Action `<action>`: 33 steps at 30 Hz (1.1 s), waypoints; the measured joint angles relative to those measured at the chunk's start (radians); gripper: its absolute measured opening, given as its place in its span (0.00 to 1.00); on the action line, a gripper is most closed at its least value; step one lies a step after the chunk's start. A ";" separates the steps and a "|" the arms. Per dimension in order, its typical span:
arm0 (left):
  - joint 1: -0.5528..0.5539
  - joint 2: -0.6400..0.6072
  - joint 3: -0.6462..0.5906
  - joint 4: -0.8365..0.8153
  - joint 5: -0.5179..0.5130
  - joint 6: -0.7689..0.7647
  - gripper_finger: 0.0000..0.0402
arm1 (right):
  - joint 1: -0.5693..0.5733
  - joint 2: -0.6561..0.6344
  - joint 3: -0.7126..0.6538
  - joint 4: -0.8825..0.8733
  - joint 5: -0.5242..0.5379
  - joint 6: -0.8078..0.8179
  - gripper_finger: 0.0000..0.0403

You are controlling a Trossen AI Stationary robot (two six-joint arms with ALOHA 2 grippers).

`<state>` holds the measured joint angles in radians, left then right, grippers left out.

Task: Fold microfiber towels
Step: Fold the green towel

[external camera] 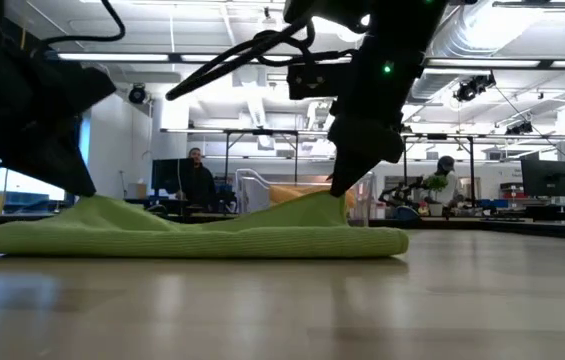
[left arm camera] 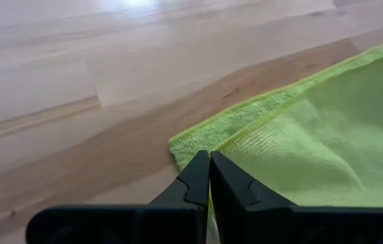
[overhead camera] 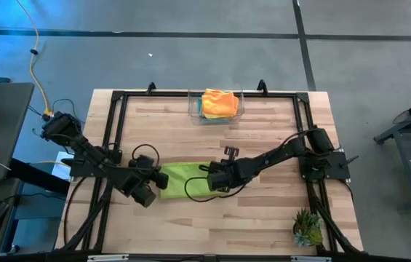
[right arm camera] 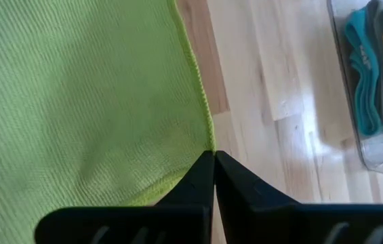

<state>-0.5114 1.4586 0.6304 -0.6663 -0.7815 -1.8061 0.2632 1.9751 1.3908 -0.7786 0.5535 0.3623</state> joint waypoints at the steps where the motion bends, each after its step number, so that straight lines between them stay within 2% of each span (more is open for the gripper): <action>1: 0.009 0.000 -0.005 0.006 0.000 0.006 0.00 | -0.004 0.000 0.000 0.000 -0.002 0.005 0.00; 24: 0.128 0.000 -0.015 0.011 0.029 0.142 0.00 | -0.070 0.000 0.000 0.021 0.026 0.004 0.00; 29: 0.141 0.000 -0.015 0.022 0.061 0.192 0.07 | -0.074 0.000 0.000 0.020 0.041 0.015 0.01; 33: 0.141 -0.008 -0.014 0.028 0.096 0.236 0.17 | -0.076 0.000 0.000 0.019 0.030 0.025 0.11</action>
<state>-0.3706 1.4509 0.6163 -0.6381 -0.6858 -1.5702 0.1875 1.9751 1.3907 -0.7595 0.5838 0.3875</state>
